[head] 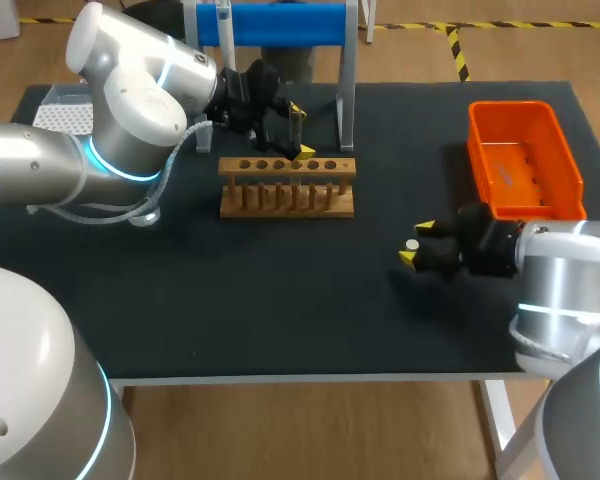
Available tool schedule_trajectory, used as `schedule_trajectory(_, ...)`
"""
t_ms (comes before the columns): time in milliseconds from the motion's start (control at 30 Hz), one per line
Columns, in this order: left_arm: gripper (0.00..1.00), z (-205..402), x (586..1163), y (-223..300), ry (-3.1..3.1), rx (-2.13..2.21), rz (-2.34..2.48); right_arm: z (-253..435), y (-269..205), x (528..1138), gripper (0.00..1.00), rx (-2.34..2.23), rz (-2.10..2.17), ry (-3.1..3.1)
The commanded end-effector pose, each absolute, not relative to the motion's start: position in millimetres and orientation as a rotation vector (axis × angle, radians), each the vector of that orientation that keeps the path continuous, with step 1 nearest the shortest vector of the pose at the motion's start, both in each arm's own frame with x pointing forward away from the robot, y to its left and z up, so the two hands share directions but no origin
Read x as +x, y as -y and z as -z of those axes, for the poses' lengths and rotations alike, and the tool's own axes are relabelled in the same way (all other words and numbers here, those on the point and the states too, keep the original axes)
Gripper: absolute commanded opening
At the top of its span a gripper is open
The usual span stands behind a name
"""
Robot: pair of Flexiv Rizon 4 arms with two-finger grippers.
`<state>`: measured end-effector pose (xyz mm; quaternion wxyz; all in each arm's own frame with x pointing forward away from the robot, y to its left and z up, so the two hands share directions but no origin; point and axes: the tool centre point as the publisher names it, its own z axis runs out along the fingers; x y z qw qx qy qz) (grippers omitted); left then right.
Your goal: Invert the test tube, pick up the pipette, mount the tip to pipette, aspirate from beaker and dispense into the tube, eject the tip, return the pipette, and cap with the stopper.
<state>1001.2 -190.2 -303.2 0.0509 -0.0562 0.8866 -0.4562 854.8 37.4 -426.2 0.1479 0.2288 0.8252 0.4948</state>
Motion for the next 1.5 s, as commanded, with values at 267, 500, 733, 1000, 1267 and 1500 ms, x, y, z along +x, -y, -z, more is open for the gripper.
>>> schedule_trajectory(267, 1.0, 303, 1002, 190, -2.702, -0.17, 1.389, 433, -40, 861, 0.48, 0.68, -1.418, -2.362)
schedule_trajectory(500, 1.0, 303, 1002, 190, -2.702, -0.17, 1.389, 433, -40, 862, 0.48, 0.684, -1.416, -2.36)
schedule_trajectory(733, 1.0, 303, 1002, 190, -2.702, -0.17, 1.389, 434, -40, 862, 0.48, 0.683, -1.413, -2.364)
schedule_trajectory(1000, 1.0, 303, 1002, 190, -2.702, -0.17, 1.389, 435, -40, 863, 0.38, 0.685, -1.41, -2.365)
schedule_trajectory(1267, 1.0, 303, 1002, 190, -2.702, -0.17, 1.389, 435, -40, 864, 0.0, 0.686, -1.413, -2.366)
schedule_trajectory(1500, 1.0, 303, 1002, 190, -2.702, -0.17, 1.389, 419, -40, 862, 0.0, 0.629, -1.432, -2.362)
